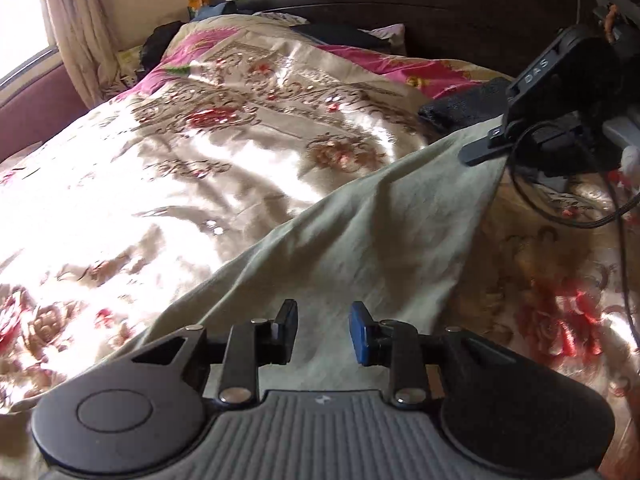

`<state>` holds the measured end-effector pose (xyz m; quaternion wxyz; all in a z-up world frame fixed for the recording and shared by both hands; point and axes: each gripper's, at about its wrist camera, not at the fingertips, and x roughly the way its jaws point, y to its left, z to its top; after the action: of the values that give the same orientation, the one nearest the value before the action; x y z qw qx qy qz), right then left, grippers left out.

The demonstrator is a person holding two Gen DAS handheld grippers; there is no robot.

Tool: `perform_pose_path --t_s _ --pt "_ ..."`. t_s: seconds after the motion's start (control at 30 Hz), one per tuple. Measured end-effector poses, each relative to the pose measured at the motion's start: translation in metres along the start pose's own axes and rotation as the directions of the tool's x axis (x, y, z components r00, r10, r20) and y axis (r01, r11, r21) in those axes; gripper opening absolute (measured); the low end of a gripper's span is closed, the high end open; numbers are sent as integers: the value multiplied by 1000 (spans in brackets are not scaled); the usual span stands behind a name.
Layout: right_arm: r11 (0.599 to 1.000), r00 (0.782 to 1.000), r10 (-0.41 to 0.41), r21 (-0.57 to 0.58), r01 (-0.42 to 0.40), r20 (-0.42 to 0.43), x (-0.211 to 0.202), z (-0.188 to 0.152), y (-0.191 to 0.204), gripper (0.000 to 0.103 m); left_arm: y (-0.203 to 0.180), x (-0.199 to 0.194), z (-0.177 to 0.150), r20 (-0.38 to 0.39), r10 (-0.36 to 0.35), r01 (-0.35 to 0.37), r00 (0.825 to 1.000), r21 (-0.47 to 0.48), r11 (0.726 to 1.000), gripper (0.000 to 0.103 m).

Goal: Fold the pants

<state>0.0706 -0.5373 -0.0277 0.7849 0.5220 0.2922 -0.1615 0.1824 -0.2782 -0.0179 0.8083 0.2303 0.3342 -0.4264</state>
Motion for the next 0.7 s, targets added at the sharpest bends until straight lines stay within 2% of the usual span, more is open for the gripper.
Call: perform_pose_path --t_s 0.07,0.13,0.23,0.3,0.47,0.57,0.7 --pt "999 1000 17 -38 -17 -1 -5 1 14 5 21 4 -12 -60 89 -92 994 -56 994 46" --pt "994 998 57 -95 -57 -7 -8 -2 37 5 35 18 -31 -131 131 -141 983 -69 988 48" --pt "970 995 100 -221 -102 -23 -9 -17 80 5 46 9 -44 -96 157 -166 983 -91 982 49" --pt "949 989 134 -278 -147 -65 -6 -33 106 5 56 -7 -47 -31 210 -213 977 -115 970 50" --pt "880 954 209 -384 -279 -214 24 -105 183 5 102 -23 -77 -68 240 -249 968 -202 947 51" --pt "827 930 209 -452 -333 -303 52 -163 230 5 141 -51 -106 -71 286 -294 956 -231 927 51" --pt "782 894 193 -486 -390 -405 92 -233 271 5 199 -95 -156 -109 325 -342 940 -307 888 51"
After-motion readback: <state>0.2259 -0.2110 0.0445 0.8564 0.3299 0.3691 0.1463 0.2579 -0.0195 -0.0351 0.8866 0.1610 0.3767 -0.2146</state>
